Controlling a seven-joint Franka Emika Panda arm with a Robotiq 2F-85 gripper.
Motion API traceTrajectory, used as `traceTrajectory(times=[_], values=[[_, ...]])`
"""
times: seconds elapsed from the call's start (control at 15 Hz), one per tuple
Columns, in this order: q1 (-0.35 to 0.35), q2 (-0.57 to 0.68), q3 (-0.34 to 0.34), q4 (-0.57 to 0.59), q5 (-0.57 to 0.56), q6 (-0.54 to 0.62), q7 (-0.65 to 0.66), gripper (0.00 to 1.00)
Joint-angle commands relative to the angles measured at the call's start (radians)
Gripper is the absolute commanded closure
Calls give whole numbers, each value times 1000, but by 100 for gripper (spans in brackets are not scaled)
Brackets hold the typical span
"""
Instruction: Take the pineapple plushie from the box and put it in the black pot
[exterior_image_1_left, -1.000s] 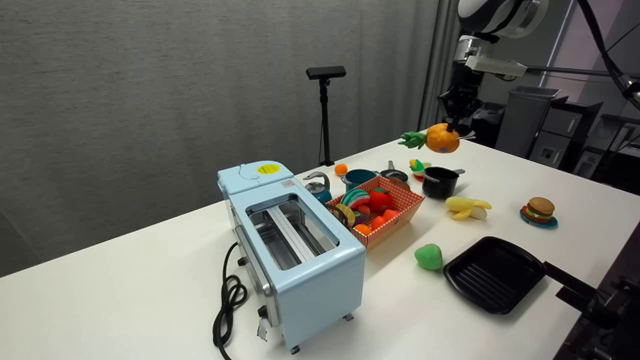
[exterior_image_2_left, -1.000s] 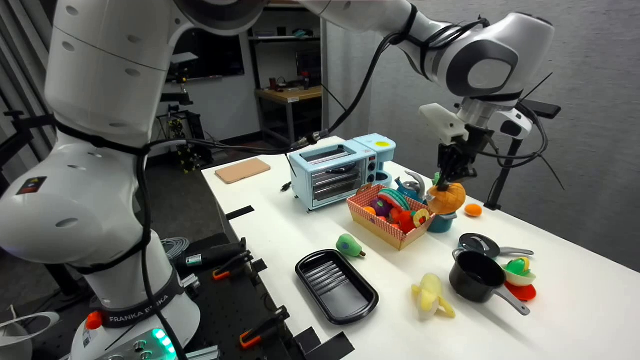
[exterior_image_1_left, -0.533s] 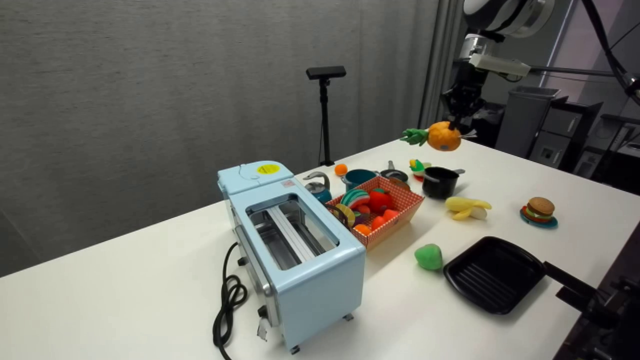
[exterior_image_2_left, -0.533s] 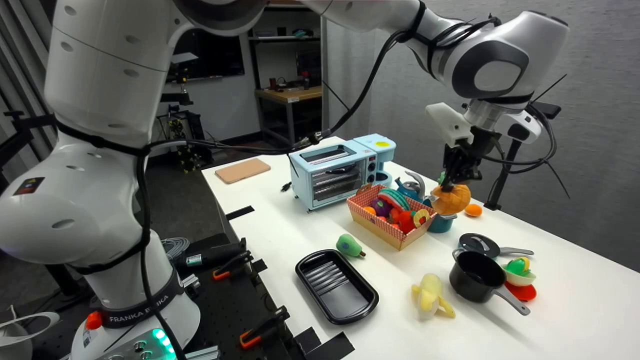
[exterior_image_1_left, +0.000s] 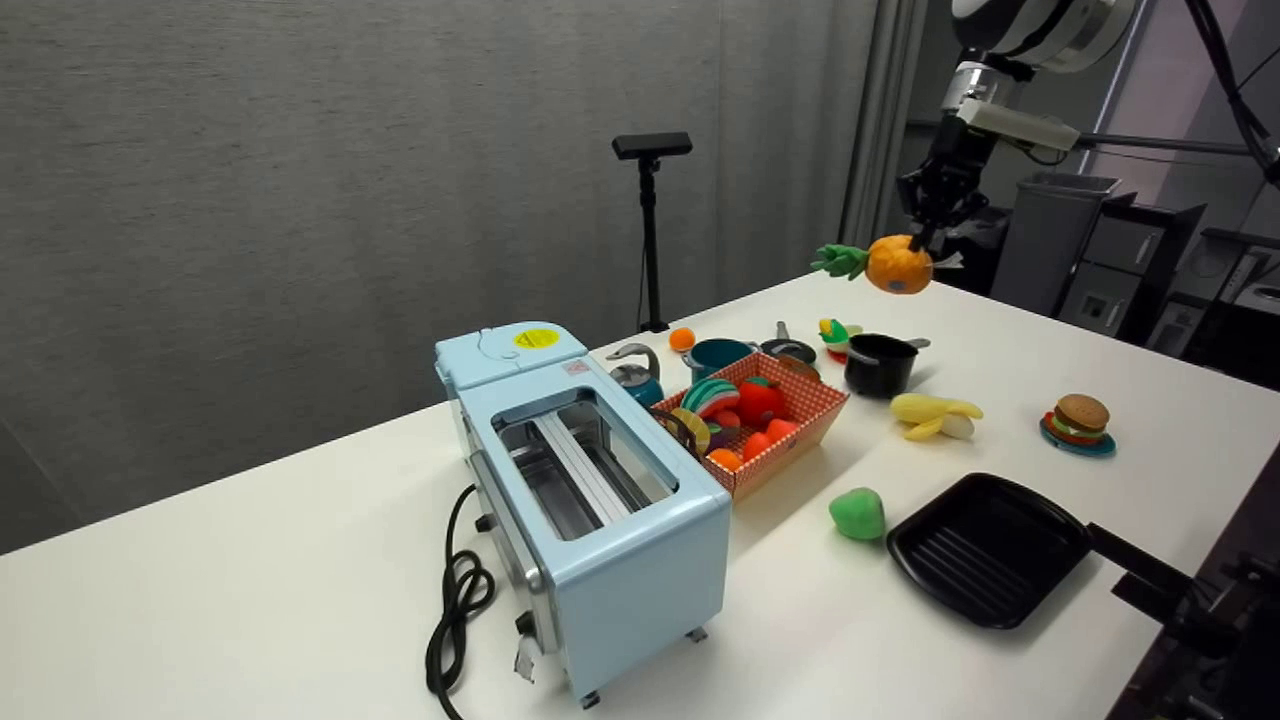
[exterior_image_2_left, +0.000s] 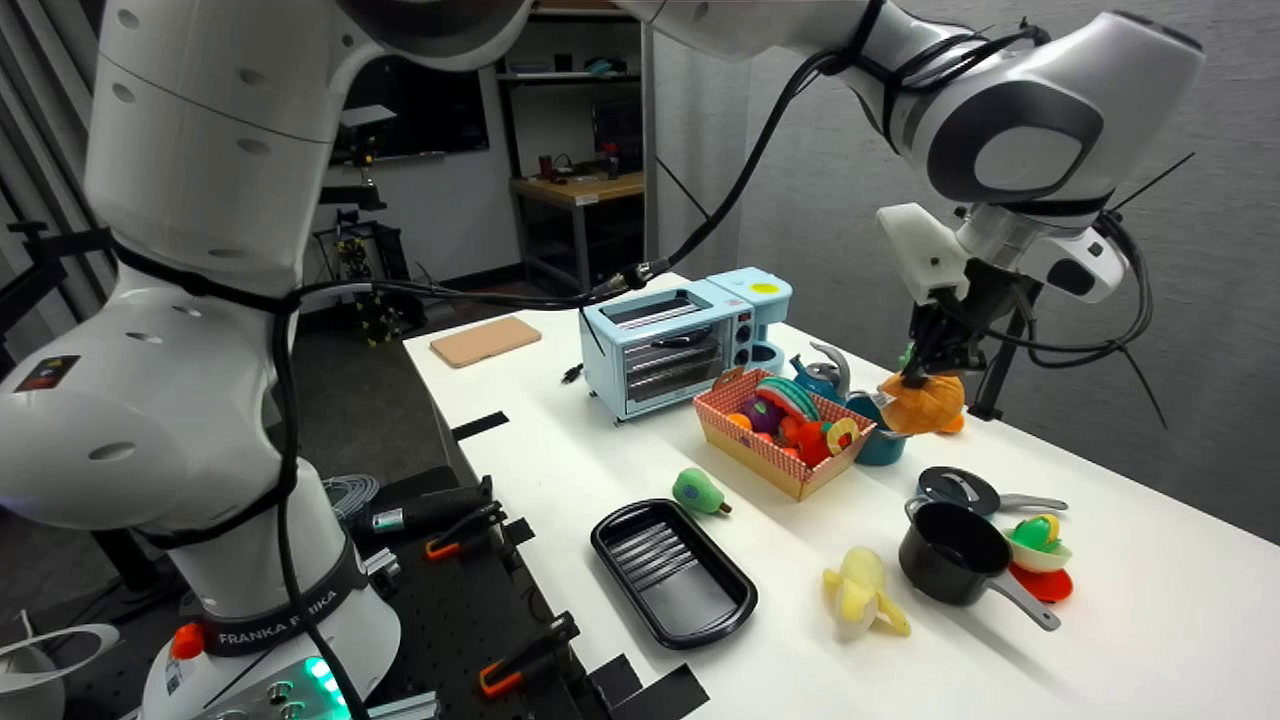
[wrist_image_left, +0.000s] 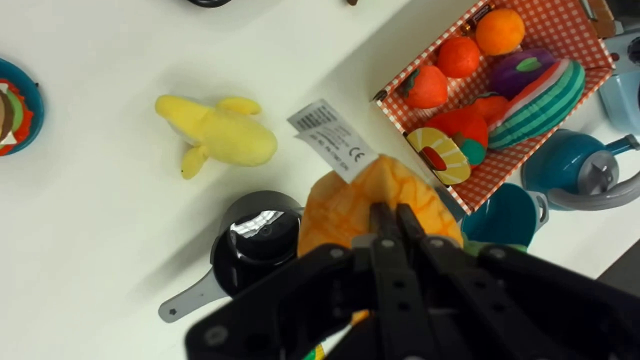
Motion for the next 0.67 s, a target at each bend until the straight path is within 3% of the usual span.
traceTrajectory(times=[0.0, 0.6], values=[[-27, -17, -10, 3, 53, -28, -33, 99], [-47, -26, -20, -3, 63, -28, -47, 99]])
